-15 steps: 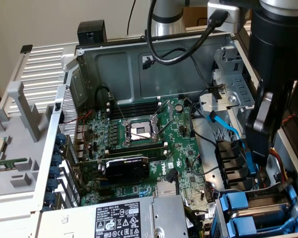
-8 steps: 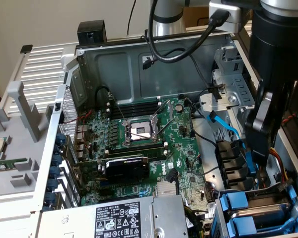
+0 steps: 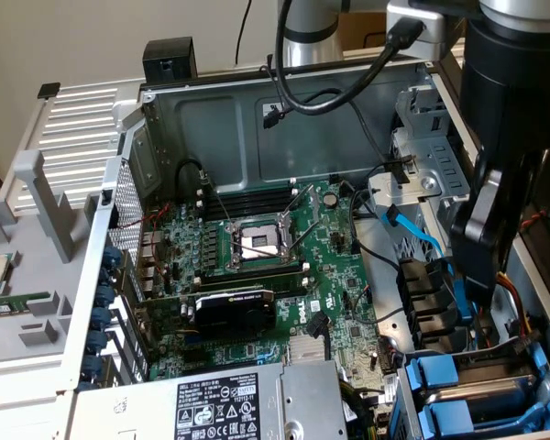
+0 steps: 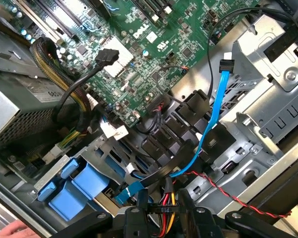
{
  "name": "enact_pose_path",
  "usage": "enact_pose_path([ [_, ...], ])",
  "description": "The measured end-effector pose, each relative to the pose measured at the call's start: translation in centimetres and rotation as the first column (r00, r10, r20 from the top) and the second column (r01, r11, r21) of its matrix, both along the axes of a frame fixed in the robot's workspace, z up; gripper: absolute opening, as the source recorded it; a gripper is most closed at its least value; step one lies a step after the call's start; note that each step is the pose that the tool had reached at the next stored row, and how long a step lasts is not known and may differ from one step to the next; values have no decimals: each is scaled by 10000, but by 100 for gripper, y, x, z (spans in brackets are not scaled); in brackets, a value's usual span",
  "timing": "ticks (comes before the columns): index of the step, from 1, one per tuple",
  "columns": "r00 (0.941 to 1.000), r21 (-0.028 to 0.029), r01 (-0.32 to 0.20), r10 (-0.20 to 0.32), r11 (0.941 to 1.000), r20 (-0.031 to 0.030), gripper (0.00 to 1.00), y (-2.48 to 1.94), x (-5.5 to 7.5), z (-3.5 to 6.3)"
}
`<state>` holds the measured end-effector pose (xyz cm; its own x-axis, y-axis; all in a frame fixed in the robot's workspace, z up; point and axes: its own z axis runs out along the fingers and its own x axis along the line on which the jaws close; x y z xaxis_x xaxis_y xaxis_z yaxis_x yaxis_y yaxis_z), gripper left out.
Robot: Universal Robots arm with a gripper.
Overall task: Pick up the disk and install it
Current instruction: 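Insert the first disk wire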
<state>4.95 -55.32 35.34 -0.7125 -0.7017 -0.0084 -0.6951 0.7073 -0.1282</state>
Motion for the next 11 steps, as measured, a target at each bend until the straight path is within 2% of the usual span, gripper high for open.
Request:
enact_pose_path([
  [11,10000,0,16,-16,10000,-1,35,19,19,-24],
])
